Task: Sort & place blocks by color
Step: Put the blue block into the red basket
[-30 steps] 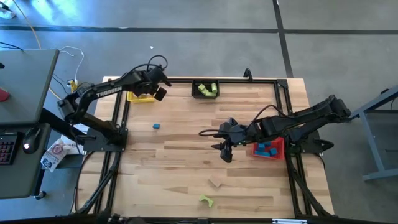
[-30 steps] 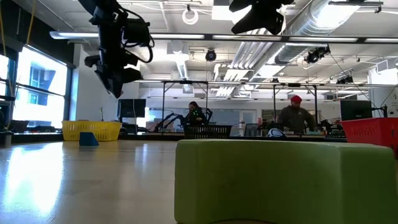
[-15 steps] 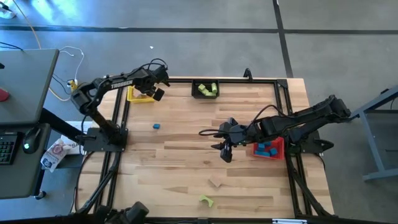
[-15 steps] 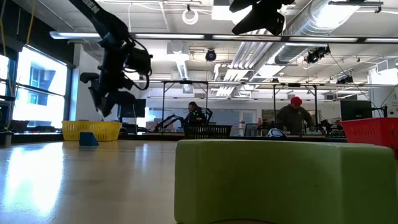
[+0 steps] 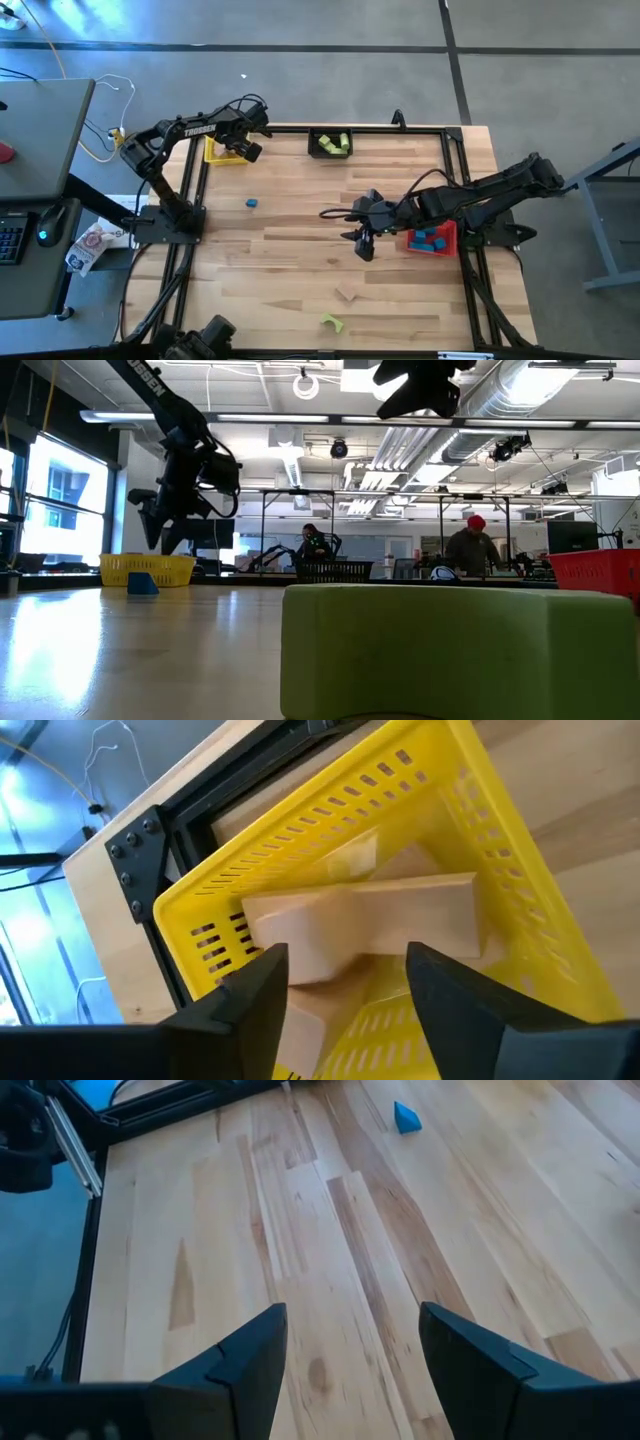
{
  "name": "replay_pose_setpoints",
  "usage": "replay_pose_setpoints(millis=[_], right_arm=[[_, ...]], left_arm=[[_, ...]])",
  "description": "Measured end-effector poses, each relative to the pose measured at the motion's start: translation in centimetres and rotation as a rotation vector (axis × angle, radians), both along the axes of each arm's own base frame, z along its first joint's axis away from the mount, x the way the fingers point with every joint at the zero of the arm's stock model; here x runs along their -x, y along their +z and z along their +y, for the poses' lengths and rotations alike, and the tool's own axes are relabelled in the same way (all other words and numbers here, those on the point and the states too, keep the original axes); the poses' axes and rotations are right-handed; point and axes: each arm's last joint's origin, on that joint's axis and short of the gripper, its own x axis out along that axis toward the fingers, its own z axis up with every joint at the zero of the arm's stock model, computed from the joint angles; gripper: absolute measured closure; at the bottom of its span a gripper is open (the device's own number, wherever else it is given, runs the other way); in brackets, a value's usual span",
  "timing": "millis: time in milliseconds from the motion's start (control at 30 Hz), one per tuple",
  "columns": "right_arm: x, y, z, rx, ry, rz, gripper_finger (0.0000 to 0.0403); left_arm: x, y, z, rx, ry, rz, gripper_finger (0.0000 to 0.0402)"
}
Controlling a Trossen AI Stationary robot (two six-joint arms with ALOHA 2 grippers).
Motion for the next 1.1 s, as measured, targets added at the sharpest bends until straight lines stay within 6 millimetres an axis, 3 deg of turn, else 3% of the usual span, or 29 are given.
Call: replay_pose_setpoints(millis=[267,467,767,1100], right_arm=[[0.1,0.0,0.3,0.007,0.006,0.005,0.019],[0.3,0.0,1.0,0.033,0.001,0.0,0.019],[0.8,-0.2,1.9,0.045,0.032,0.024,0.019],[0.9,-0.3,2.1,0.056,0.044,0.037,0.019]], left_arm=[[-0.4,1.6,0.4,0.024,-0.017,-0.019,0.0182],[-1.6,3.1,-0.5,0.147,0.039,-0.201,0.0183],[-5.3,3.1,-4.6,0.265,-0.107,-0.233,0.0184],[-8.1,0.9,-11.0,0.365,-0.241,-0.169,0.0185]])
